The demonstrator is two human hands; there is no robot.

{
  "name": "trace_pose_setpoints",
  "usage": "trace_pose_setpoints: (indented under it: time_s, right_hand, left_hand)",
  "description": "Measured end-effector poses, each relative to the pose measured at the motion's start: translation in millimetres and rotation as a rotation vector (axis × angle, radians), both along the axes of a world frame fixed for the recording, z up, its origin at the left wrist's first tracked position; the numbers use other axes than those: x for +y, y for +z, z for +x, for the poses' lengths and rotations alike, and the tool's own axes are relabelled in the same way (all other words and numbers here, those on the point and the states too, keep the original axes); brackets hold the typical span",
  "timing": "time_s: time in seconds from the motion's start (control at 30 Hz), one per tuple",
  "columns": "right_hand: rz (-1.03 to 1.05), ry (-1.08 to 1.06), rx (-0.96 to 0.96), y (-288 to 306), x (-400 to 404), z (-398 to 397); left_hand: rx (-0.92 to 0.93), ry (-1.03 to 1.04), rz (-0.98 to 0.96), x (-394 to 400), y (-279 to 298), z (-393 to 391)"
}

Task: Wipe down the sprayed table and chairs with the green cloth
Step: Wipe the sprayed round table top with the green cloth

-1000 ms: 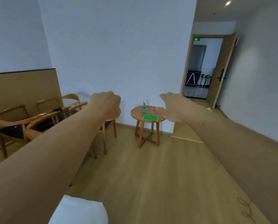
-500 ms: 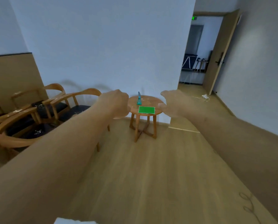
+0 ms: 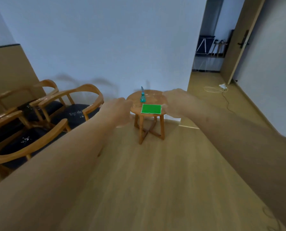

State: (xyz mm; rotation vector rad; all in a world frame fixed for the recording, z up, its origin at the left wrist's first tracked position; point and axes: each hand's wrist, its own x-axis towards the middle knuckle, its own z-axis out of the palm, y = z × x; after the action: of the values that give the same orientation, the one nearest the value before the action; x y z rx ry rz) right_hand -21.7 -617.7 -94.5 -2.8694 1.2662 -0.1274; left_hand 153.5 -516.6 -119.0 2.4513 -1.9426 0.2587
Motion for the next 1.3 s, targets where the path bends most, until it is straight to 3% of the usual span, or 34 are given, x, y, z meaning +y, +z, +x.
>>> trace_pose_setpoints:
  time_s: [0.43,0.8,1.07,1.3]
  right_hand:
    - [0.011,-0.046,0.091,-54,-191,89]
    - [0.081,-0.064,0.147,-66,-338,213]
    - [0.118,-0.056,0.174,-90,-447,265]
    - [0.166,-0.035,0.119,-96,-577,294]
  left_hand:
    - [0.065,0.023,0.093,-200,-59,101]
    - [0.083,-0.009,0.119,-353,-67,218]
    - [0.082,0.031,0.196,-448,-95,270]
    - [0.036,0.09,0.205,-564,-78,299]
